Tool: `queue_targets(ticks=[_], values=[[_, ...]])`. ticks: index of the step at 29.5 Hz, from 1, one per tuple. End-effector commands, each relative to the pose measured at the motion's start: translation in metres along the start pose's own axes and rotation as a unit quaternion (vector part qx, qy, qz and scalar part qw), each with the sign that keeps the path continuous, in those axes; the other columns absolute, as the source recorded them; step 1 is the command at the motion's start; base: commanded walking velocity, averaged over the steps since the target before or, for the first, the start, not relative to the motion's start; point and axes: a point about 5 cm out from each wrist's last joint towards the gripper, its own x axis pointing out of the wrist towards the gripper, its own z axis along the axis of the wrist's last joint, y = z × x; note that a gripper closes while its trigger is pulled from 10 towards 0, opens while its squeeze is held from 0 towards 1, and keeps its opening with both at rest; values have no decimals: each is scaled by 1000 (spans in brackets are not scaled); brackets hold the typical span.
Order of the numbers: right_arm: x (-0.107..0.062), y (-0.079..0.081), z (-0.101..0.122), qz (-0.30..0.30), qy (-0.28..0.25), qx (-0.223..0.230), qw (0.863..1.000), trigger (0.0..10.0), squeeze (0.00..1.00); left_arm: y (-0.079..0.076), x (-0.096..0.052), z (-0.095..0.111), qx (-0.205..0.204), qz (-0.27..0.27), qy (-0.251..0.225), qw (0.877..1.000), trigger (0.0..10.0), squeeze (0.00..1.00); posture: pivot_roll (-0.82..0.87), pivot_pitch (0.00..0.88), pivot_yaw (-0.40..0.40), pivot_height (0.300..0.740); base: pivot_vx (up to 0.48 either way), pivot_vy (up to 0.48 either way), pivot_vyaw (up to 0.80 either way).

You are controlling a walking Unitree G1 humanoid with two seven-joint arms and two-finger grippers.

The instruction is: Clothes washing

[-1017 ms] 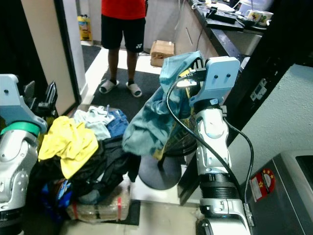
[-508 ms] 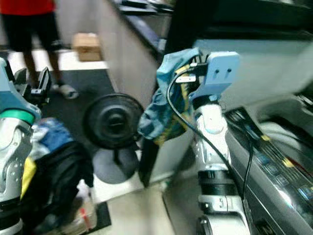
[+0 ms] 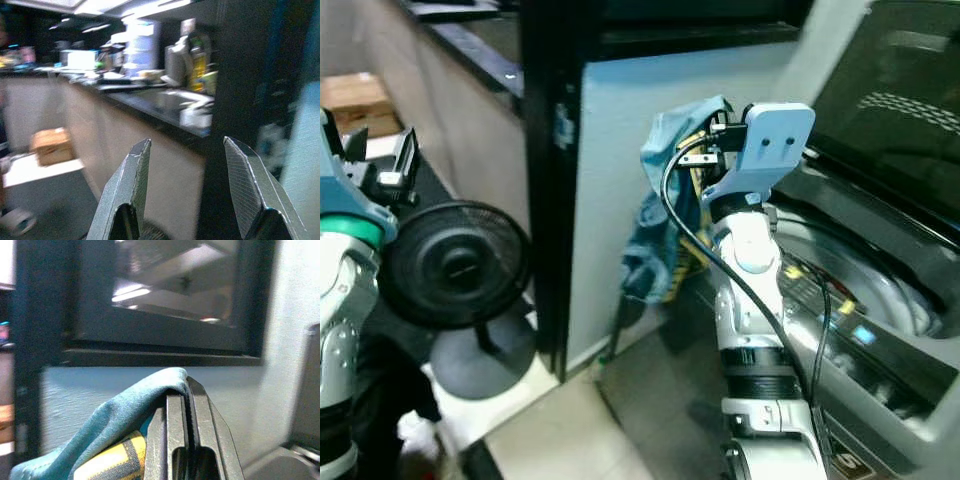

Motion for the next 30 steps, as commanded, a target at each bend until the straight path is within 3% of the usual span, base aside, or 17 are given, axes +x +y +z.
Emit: queue_targets(ticks=[1,2,9,30], values=[[2,-4,3,-14,-3,15,1000,10000,0,-4,0,5,6,-8,-7,1000,10000,0,144,0,-48,740,0,0,-800],[3,-6,5,-27,-4,56,998,10000,0,-3,2,8,10,-8,-12,1000,10000,0,144,0,-46,740,0,0,-800],[5,-11,9,-45,-7,96,994,10000,0,-1,3,8,15,-4,-8,1000,10000,0,144,0,-45,740,0,0,-800],[5,-10,6,-41,1,97,994,10000,0,0,3,4,13,-1,5,1000,10000,0,147,0,-40,740,0,0,-800]])
